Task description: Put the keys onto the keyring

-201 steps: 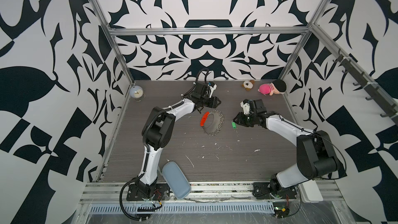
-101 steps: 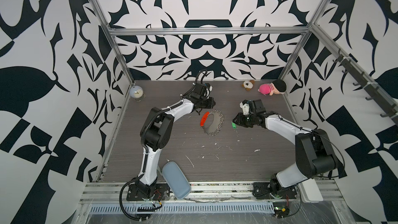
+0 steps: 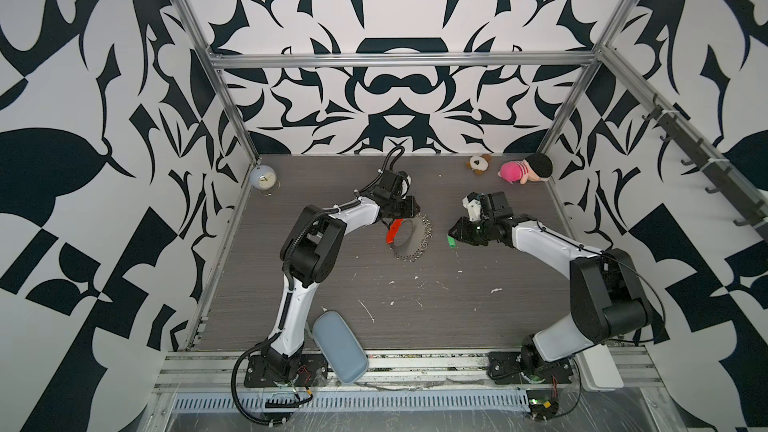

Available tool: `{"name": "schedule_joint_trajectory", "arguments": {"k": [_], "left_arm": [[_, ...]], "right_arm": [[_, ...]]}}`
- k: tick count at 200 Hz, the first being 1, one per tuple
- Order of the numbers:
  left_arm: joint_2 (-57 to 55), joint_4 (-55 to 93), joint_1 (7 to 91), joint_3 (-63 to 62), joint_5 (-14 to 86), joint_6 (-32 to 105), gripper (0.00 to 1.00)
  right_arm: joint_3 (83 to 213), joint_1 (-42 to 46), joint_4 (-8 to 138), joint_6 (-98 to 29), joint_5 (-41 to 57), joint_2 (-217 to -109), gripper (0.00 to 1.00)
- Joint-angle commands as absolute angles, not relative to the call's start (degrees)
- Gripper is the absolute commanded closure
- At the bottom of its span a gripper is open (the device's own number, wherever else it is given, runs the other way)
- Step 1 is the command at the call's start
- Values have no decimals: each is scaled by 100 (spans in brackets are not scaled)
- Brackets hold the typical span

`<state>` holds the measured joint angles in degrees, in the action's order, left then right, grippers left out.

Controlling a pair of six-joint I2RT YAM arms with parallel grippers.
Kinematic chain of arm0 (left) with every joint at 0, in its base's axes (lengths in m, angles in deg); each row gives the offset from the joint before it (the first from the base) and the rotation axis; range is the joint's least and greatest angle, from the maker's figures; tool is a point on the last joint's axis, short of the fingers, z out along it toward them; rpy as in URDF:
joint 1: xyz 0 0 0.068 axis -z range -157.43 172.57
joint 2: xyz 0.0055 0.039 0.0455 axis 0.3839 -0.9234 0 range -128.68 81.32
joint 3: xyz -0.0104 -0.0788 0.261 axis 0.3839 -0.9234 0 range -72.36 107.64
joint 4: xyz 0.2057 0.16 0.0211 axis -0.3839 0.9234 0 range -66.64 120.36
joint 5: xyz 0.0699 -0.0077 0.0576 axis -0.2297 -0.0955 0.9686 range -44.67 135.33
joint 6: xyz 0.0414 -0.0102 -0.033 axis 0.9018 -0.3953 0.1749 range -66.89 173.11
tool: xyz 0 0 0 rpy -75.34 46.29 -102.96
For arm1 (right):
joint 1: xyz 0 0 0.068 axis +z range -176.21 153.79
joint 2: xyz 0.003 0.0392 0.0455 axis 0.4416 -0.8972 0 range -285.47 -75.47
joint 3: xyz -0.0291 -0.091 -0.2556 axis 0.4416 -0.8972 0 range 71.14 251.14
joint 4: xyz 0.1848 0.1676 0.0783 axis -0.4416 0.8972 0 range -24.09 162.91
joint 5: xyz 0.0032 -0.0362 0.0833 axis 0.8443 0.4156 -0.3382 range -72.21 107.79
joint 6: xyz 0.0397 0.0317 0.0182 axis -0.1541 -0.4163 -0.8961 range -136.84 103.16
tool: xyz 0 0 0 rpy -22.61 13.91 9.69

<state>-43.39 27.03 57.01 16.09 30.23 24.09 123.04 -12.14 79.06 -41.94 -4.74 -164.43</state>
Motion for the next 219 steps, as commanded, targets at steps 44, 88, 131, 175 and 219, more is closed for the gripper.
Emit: {"name": "schedule_joint_trajectory", "arguments": {"k": [44, 88, 131, 175, 219], "left_arm": [[-4662, 2697, 5746, 1711, 3197, 2317, 70], [-4761, 2706, 5755, 1807, 3206, 2323, 70], [-4825, 2756, 5797, 1961, 3258, 2344, 71], [-4775, 2848, 5826, 1973, 3349, 2418, 70], [-4345, 2881, 5897, 1820, 3592, 2879, 70]], "right_arm": [[12458, -1230, 7861, -4119, -498, -16355, 72], [12457, -1230, 7874, -4119, -507, -16370, 72], [12441, -1230, 7854, -4119, -524, -16393, 72], [12423, -1241, 7870, -4098, -516, -16371, 72], [12398, -1241, 7856, -4093, -514, -16363, 72]]}}
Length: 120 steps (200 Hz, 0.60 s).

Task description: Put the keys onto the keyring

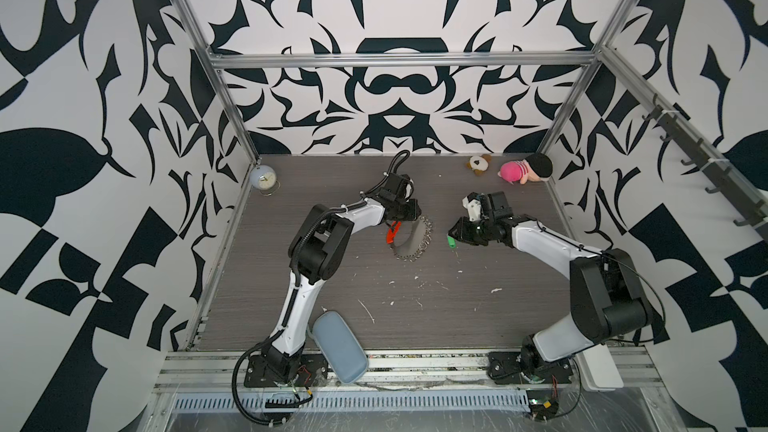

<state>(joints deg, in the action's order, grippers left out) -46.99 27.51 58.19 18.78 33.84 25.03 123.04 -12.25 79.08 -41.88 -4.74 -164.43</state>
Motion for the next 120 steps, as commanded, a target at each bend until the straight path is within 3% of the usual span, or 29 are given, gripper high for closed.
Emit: {"name": "schedule_joint_trajectory", "arguments": {"k": [1, 44, 120], "left_arm": [[-4343, 2886, 5901, 1818, 3597, 2904, 70], [-4452, 3370, 6124, 1983, 4128, 3738, 72], [-4651, 3589, 6168, 2271, 4526, 3790, 74]], "right_arm": [[12397, -1241, 7856, -4093, -515, -16363, 72], [12423, -1242, 7874, -4118, -532, -16346, 72], [12442, -1241, 7947, -4106, -532, -16314, 72]]}}
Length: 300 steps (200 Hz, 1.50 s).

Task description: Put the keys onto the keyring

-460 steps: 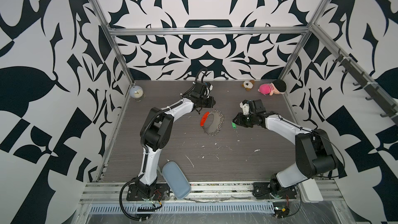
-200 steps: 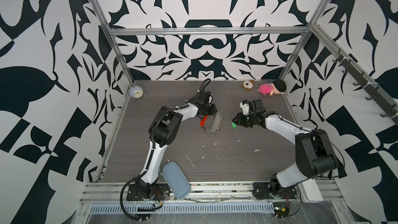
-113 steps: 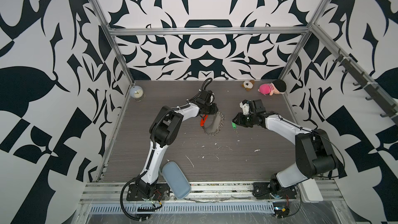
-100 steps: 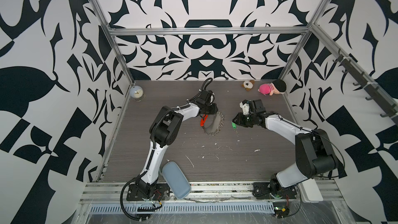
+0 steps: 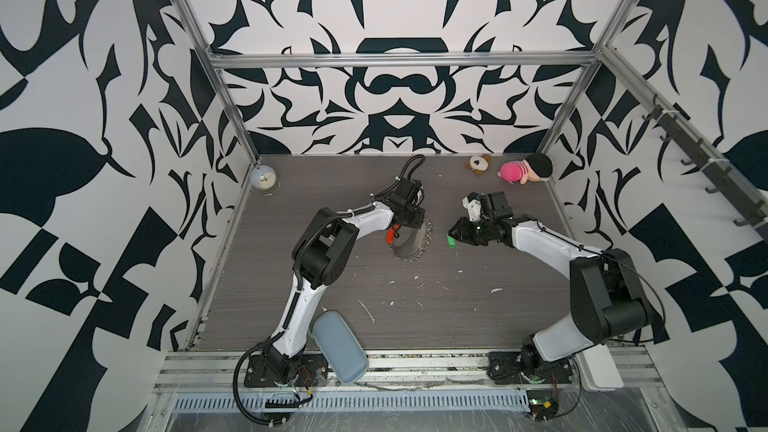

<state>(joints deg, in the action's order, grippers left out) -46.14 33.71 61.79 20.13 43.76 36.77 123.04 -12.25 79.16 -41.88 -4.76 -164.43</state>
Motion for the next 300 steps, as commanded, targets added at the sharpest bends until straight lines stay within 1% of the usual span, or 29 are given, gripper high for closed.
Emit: {"name": "schedule_joint_trajectory", "arguments": {"k": [1, 55, 112, 171, 183, 214, 229, 244, 264, 278, 300], "left_arm": [[-4654, 3595, 6168, 2277, 4525, 3790, 74], [-4853, 3719, 6221, 2510, 4551, 3833, 74], [-5049, 3924, 6291, 2752, 4697, 3905, 72], [-5085, 4015, 6300, 2740, 4829, 4001, 73], [-5088, 4013, 6300, 2732, 4851, 4023, 77], [-5016, 3973, 6298, 2639, 4833, 4218, 95], [-4896, 3872, 6300, 2477, 4816, 4357, 100], [-4719, 3701, 6300, 2247, 4794, 4567, 100], [-4368, 3444, 6300, 1847, 4476, 5201, 100], [-3949, 3180, 6296, 1483, 4306, 5523, 100], [-3163, 3025, 6234, 1013, 3694, 6450, 100]], "right_arm": [[12441, -1245, 7946, -4108, -533, -16311, 72], [12414, -1241, 7927, -4095, -542, -16332, 72], [12372, -1265, 7927, -4062, -524, -16318, 72], [12370, -1320, 7938, -4048, -532, -16292, 72], [12370, -1328, 7936, -4048, -542, -16287, 72], [12387, -1337, 7953, -4053, -533, -16253, 72], [12401, -1348, 7977, -4065, -529, -16227, 72], [12435, -1346, 7995, -4069, -541, -16209, 72], [12542, -1346, 8124, -4066, -549, -16109, 72], [12688, -1346, 8267, -4005, -542, -15992, 73], [13111, -1346, 8535, -3901, -670, -15775, 73]]}}
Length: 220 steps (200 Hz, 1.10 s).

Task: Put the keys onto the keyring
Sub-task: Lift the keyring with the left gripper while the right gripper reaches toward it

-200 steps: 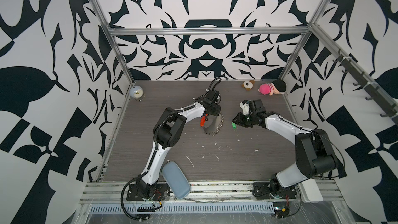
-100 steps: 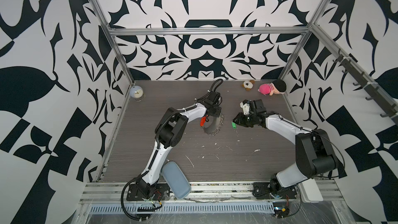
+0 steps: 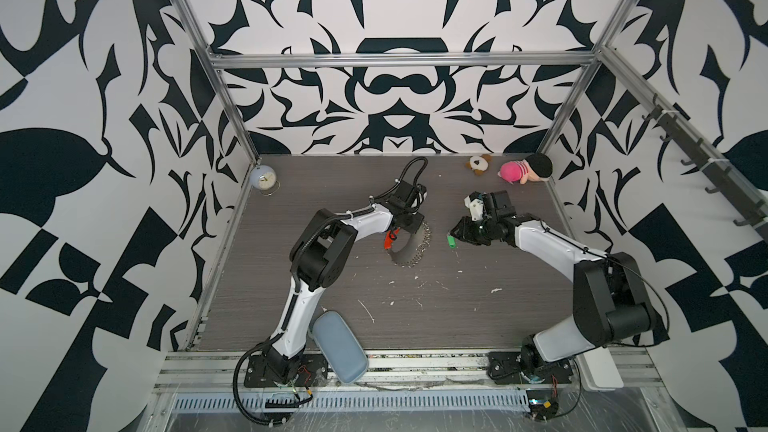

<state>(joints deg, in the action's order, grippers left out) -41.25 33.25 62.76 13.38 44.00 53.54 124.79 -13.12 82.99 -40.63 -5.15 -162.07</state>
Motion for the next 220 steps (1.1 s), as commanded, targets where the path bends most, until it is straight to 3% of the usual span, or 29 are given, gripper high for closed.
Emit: {"name": "schedule_joint_trajectory", "arguments": {"k": [1, 28, 51, 92, 146, 180, 220], "left_arm": [[-3127, 3032, 6227, 1002, 3670, 6478, 100], [-2152, 3108, 5639, 765, 2230, 6400, 100], [-1408, 2238, 5007, 358, 910, 5603, 100], [-861, 267, 4750, -34, -46, 4255, 100], [-826, -1327, 4719, -267, -109, 3139, 100], [-995, -3080, 4640, -511, 53, 1809, 100], [-1204, -4024, 4625, -595, 272, 1062, 100]], "right_arm": [[13136, -1346, 8547, -3904, -676, -15770, 73], [13707, -1346, 8391, -4106, -1408, -15504, 72], [14102, -1337, 7723, -4644, -2143, -15361, 72], [14696, -1104, 6433, -5656, -2590, -15543, 72], [15548, -558, 6662, -5493, -2382, -16035, 72], [15487, -240, 6659, -5472, -2247, -15999, 77], [15085, -31, 6475, -5540, -2029, -15697, 81]]}}
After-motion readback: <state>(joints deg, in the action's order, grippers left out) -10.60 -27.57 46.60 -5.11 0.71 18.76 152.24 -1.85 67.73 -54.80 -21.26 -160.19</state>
